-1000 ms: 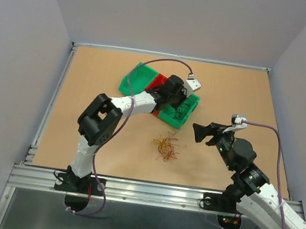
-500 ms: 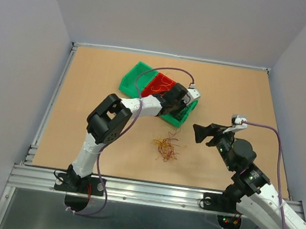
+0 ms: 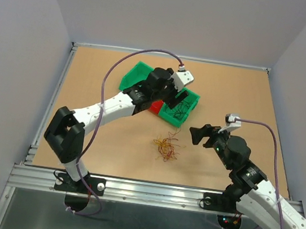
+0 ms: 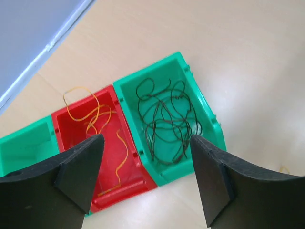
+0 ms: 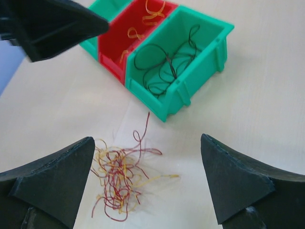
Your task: Untangle the cables
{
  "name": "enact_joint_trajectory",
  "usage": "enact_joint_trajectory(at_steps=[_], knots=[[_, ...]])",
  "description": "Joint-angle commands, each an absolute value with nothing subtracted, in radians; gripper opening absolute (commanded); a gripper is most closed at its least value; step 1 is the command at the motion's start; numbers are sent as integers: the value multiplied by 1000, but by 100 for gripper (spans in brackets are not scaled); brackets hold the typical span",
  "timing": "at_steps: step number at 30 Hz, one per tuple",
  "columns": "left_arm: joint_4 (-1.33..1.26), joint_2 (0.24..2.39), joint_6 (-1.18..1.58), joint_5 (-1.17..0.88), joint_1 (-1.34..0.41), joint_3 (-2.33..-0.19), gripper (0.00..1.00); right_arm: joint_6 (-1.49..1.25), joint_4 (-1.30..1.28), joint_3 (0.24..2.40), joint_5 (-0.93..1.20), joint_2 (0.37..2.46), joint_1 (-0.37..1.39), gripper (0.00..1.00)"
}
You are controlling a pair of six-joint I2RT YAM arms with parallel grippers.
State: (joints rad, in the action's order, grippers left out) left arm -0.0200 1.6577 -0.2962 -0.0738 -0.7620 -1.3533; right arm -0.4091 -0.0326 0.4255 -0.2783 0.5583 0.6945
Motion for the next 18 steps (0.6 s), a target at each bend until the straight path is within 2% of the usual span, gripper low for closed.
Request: enact_joint_trajectory(at_steps=[1, 7, 18], knots=[[-29, 1545, -373, -120, -762, -1214, 85, -429, -71, 476, -244, 600, 698, 96], [-29, 1479, -433, -331, -770, -1066, 84, -443, -69, 472, -264, 583, 698, 93], [-40, 1624, -397, -330, -831, -1094, 84, -505, -109, 442, -374, 445, 698, 94]])
